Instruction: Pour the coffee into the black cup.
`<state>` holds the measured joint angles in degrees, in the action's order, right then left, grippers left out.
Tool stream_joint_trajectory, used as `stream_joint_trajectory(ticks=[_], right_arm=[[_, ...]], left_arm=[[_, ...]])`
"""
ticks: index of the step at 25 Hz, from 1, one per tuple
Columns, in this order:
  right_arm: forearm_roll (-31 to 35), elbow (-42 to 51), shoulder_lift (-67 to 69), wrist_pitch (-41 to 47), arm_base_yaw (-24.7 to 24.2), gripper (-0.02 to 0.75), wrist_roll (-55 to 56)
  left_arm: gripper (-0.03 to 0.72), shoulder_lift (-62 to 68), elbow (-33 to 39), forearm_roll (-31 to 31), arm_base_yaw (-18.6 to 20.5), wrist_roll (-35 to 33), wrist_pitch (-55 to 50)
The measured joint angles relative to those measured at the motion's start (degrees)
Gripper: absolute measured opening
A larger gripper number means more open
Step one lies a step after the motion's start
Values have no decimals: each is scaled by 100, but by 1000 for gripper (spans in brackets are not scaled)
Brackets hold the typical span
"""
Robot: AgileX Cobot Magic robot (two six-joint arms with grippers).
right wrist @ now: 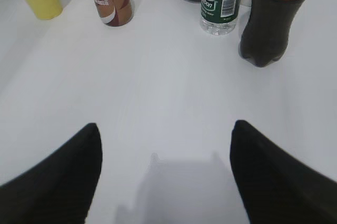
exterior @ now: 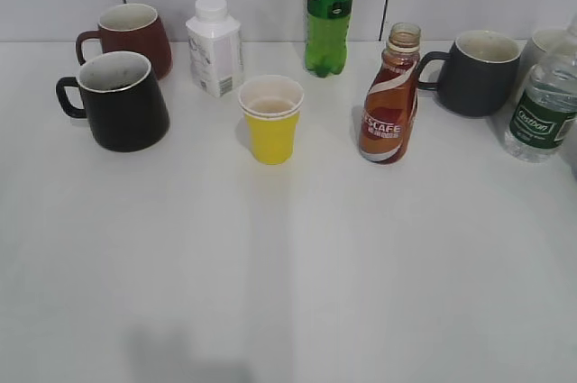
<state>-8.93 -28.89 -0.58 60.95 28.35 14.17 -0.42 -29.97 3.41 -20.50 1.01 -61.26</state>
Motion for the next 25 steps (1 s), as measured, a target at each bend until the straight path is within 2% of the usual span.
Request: stream_joint_trajectory(ticks=[3,6,13,17,25], right_arm=[[6,0,0,-1,-72,590,0],[6,0,0,-1,-255,590,0],[6,0,0,-12,-1074,589,0],[6,0,0,-12,-1523,589,0],[6,0,0,-12,-2056,589,-5]], left_arm=[[314,0,0,0,97,0,0],[314,0,0,0,355,-6,0],[314,0,0,0,1194,-6,4],[314,0,0,4,1531,-6,4],[290,0,0,4,1644,-11,4]])
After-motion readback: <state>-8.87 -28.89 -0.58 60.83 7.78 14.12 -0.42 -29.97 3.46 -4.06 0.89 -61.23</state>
